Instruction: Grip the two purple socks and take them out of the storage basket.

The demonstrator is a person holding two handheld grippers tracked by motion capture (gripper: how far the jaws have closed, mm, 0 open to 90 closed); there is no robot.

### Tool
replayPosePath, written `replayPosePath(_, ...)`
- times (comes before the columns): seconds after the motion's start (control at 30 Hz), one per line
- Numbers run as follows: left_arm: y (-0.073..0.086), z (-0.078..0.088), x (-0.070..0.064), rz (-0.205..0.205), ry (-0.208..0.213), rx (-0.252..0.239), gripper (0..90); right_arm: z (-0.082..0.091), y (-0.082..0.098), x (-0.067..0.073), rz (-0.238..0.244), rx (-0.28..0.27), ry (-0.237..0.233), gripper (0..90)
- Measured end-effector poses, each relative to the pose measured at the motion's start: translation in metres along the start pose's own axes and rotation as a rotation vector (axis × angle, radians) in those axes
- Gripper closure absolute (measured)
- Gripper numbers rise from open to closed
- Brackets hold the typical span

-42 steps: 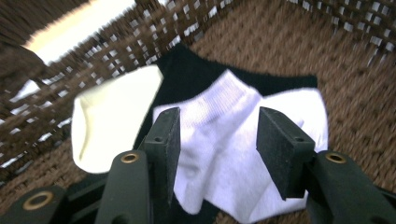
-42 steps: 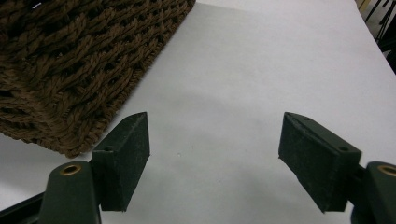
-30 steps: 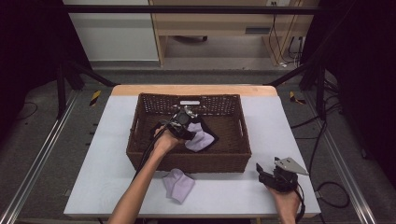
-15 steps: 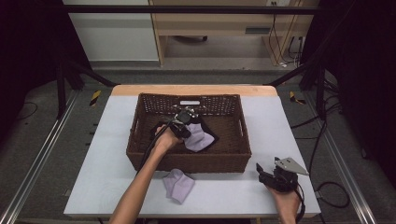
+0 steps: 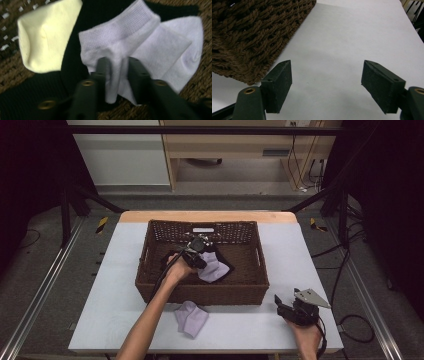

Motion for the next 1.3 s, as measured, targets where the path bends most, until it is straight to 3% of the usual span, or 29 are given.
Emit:
replayPosePath(0.03,0.000,0.001,0.001,-0.002,0.007,0.007,83.8,0.000,0.000,0.000,-0.004,0.001,-0.002,24.9)
replayPosePath(0.13,0.000,0.004,0.001,0.015,0.026,-0.007,86.0,0.000,0.000,-0.001,-0.005,0.001,-0.003,24.9)
replayPosePath(0.2,-0.001,0.009,0.002,0.030,0.039,-0.049,86.1,0.000,0.000,0.000,-0.006,0.000,-0.002,24.9)
replayPosePath(0.33,-0.003,0.027,0.004,0.064,0.055,-0.183,86.1,0.000,0.000,-0.001,-0.008,-0.002,0.000,24.9)
replayPosePath(0.37,-0.001,0.036,0.002,0.053,0.052,-0.244,86.2,0.000,0.000,-0.001,-0.010,0.003,-0.001,24.9)
replayPosePath(0.47,0.000,0.041,-0.001,0.031,0.035,-0.285,86.2,-0.001,0.000,-0.001,-0.006,0.008,0.000,24.9)
replayPosePath(0.63,-0.003,0.061,-0.003,0.034,0.027,-0.429,86.3,0.000,0.000,-0.001,-0.009,0.006,0.003,25.1)
replayPosePath(0.67,-0.005,0.070,-0.002,0.043,0.025,-0.484,86.4,-0.001,0.000,-0.001,-0.010,0.007,0.002,25.1)
replayPosePath(0.7,-0.005,0.070,-0.002,0.043,0.025,-0.484,86.4,-0.001,0.000,-0.001,-0.013,0.009,0.001,25.1)
replayPosePath(0.87,-0.005,0.092,-0.002,0.070,0.038,-0.589,86.4,0.000,0.000,-0.001,-0.010,0.006,0.003,25.2)
replayPosePath(1.1,0.002,0.124,-0.002,0.098,0.052,-0.683,86.4,0.000,0.000,-0.001,-0.011,0.005,0.004,25.5)
replayPosePath(1.3,0.011,0.150,-0.003,0.100,0.060,-0.734,86.4,0.000,0.000,-0.001,-0.012,0.000,0.004,26.0)
Point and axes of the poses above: each handheld gripper's, and its own axes: z roughly backward along the jaws, y roughly out of its underside, x roughly to its left, the point moved 4 cm from there along -z, roughly forward along the jaws, and after that the axes turned 4 degrees about -x, right-handed, at the moved point
